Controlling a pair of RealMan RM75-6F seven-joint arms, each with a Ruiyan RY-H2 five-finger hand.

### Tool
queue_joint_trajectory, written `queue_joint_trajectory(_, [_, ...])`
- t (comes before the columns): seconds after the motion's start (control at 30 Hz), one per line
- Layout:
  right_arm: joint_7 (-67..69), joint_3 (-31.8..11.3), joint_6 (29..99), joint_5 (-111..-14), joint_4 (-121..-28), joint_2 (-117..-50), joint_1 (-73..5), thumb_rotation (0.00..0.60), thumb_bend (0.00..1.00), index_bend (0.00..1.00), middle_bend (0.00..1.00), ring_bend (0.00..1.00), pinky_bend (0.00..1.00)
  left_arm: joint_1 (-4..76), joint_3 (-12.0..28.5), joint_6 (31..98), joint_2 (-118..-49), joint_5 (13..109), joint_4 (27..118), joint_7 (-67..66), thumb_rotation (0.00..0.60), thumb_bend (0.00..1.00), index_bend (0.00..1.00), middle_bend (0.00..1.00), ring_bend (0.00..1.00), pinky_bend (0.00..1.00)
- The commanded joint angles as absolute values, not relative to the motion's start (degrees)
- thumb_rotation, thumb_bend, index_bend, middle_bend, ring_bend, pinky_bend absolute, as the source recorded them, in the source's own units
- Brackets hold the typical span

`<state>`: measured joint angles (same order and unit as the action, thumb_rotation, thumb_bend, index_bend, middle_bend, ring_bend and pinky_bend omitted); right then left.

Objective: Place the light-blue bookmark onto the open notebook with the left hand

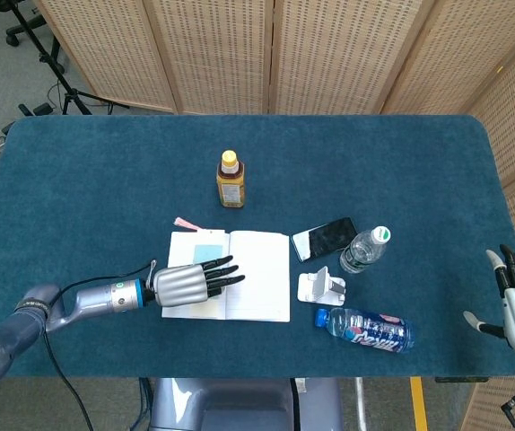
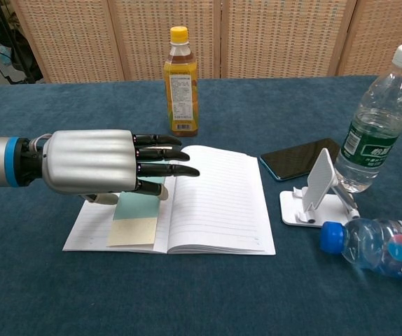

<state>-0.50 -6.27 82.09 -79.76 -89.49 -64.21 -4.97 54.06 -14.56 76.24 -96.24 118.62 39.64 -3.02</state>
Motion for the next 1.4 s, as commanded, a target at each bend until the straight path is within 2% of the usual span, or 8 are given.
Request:
queue_joint_trajectory(0.03, [-0.4,-6.3,82.2,-79.9,-89.4,-64.3,-5.0,0.6,0.0,0.0,0.0,0.0,0.0,54.1,-14.8,75.9,-96.2,118.5,40.0,-3.1,0.6,0.21,0.39,0.0,0.0,0.09])
queue_joint_trajectory(0.17, [-0.3,-6.3,82.5,-80.1,-89.3,-64.4,-4.9,0.6,0.0,0.0,0.0,0.0,0.0,54.2,-14.9,75.9,-96.1,118.5,40.3,-3.9,0.6,0.21,0.39,0.0,0.0,0.09])
queue_joint_trajectory(0.27, [-0.4,-6.3,82.5,-80.1,-89.3,-64.5,-5.0,0.6,0.0,0.0,0.0,0.0,0.0,54.2,-14.8,75.2,-96.1,118.0,40.7,-4.4,0.6,0.21,0.34,0.0,0.0,0.09])
queue_joint_trajectory(0.53, [-0.5,-6.3,82.8,-80.4,-89.2,-64.7,-4.9,0.6,0.0,0.0,0.0,0.0,0.0,54.0,-14.7,74.9,-95.8,117.3,41.1,-5.5,0.6,0.21,0.03,0.0,0.0,0.08])
queue_joint_trajectory(0.83, [-0.6,-6.3,82.8,-80.4,-89.2,-64.7,-4.9,0.6,0.0,0.0,0.0,0.0,0.0,53.0,-13.5,75.4,-94.8,114.9,42.2,-3.8,0.6,0.21,0.0,0.0,0.0,0.04])
queue_joint_trajectory(1.17, [-0.6,-6.2,82.8,-80.7,-89.1,-64.8,-5.0,0.6,0.0,0.0,0.0,0.0,0.0,52.0,-10.3,67.3,-86.5,105.3,57.7,1.9,0.6,0.26,0.0,0.0,0.0,0.04])
queue_joint_trajectory(1.33, [-1.3,-6.0,82.7,-80.9,-89.4,-64.9,-5.1,0.6,0.0,0.0,0.0,0.0,0.0,54.9,-10.2,53.0,-76.4,97.5,75.3,5.3,0.6,0.48,0.0,0.0,0.0,0.04])
queue_joint_trajectory(1.4, [-1.4,-6.0,82.7,-80.9,-89.5,-65.0,-5.1,0.6,0.0,0.0,0.0,0.0,0.0,55.9,-9.8,48.9,-74.2,95.3,79.1,4.4,0.6,0.52,0.0,0.0,0.0,0.04])
